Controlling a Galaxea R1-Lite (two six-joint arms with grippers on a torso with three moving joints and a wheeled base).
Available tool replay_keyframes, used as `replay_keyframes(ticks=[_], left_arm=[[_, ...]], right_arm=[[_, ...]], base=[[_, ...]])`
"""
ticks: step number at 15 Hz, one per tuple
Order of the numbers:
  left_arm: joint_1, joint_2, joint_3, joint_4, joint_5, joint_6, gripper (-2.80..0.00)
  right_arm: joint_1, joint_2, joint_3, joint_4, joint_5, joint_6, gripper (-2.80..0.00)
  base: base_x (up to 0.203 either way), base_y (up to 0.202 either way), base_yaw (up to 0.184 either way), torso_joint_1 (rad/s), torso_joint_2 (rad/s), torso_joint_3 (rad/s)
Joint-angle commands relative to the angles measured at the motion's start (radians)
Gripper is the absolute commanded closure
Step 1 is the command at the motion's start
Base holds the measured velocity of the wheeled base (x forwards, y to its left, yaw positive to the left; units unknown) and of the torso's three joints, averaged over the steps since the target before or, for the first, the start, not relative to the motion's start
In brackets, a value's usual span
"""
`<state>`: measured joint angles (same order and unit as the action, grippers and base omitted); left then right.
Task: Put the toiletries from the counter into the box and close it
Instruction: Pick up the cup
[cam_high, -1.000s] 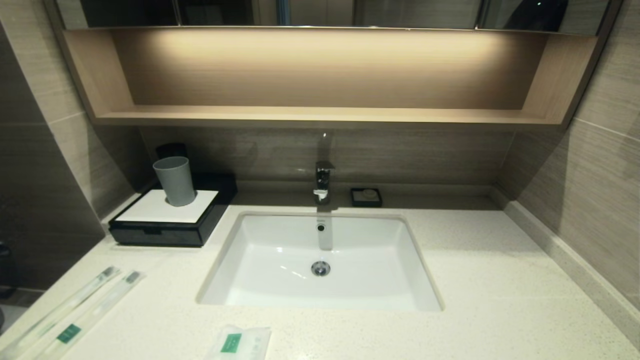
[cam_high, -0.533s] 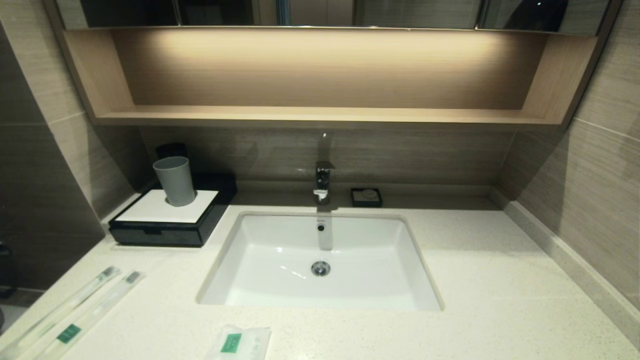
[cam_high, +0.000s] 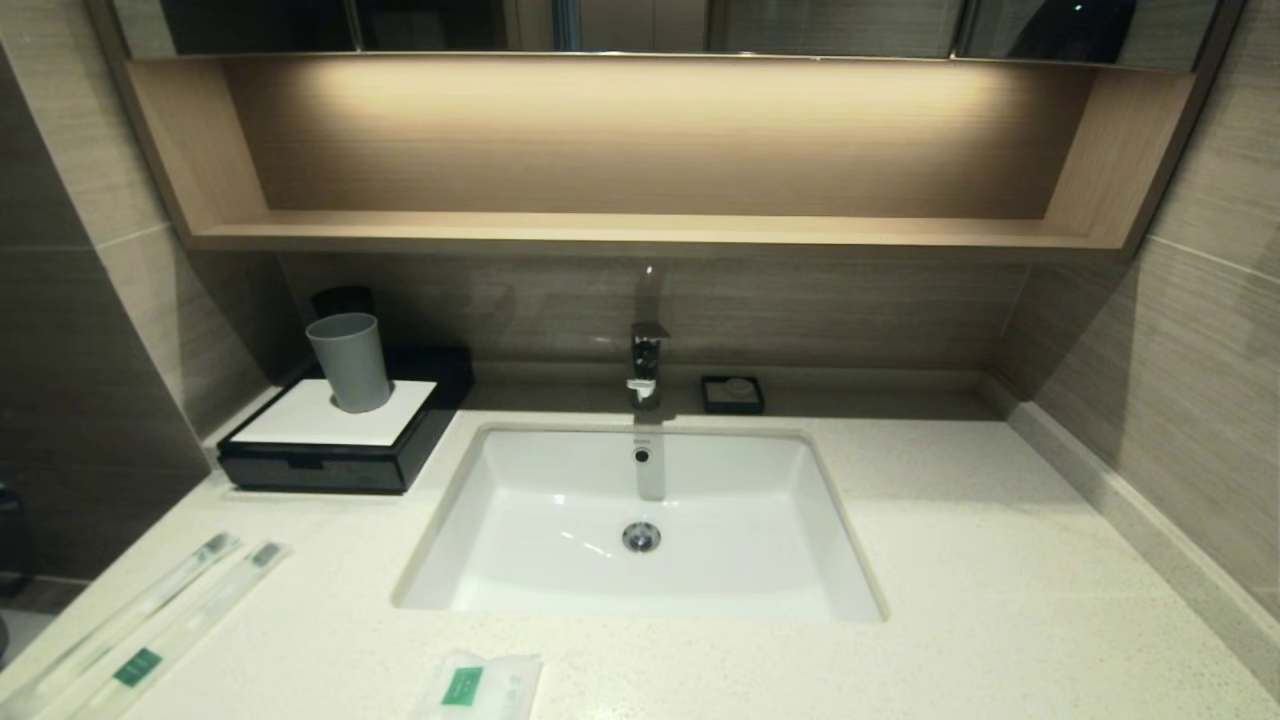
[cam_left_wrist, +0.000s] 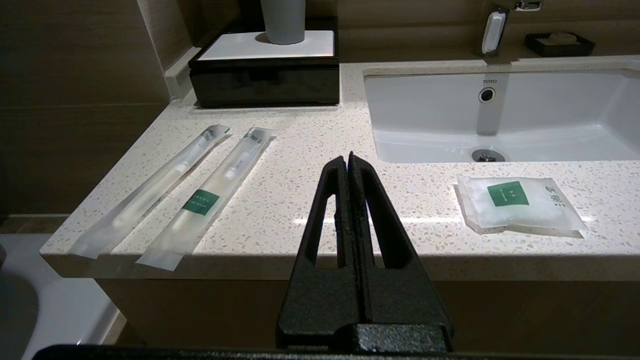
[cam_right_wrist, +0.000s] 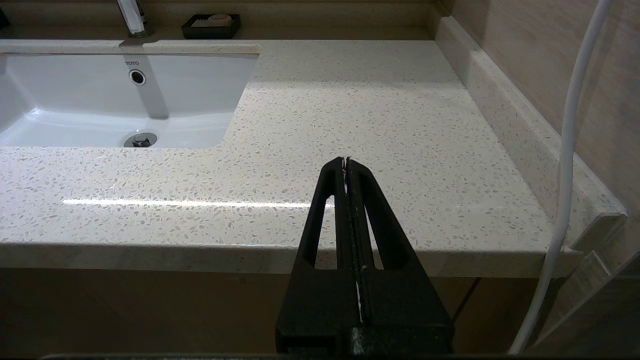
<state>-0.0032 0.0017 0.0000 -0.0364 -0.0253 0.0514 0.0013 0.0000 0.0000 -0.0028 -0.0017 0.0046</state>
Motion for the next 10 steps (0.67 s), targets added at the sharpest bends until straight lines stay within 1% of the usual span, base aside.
replay_keyframes(ticks=[1,3,5,8,10], left_arm=[[0.0,0.0,0.018,0.0,0.005,0.001,0.0],[0.0,0.0,0.014,0.0,0.014,0.0,0.0],[0.0,0.001,-0.014,0.003,0.023,-0.001,0.0],[0.0,0.001,-0.11,0.04,0.029,-0.002,0.0],[0.0,0.001,-0.174,0.09,0.035,-0.002,0.0]], right_arm=[[0.0,0.0,0.002,0.0,0.0,0.0,0.0],[0.0,0.0,0.001,0.0,0.0,0.0,0.0],[0.0,0.0,0.002,0.0,0.0,0.0,0.0],[0.0,0.0,0.0,0.0,0.0,0.0,0.0],[0.0,0.0,0.002,0.0,0.0,0.0,0.0]], base=[[0.0,0.0,0.0,0.0,0.0,0.0],[0.0,0.0,0.0,0.0,0.0,0.0],[0.0,0.0,0.0,0.0,0.0,0.0],[0.0,0.0,0.0,0.0,0.0,0.0],[0.0,0.0,0.0,0.0,0.0,0.0]])
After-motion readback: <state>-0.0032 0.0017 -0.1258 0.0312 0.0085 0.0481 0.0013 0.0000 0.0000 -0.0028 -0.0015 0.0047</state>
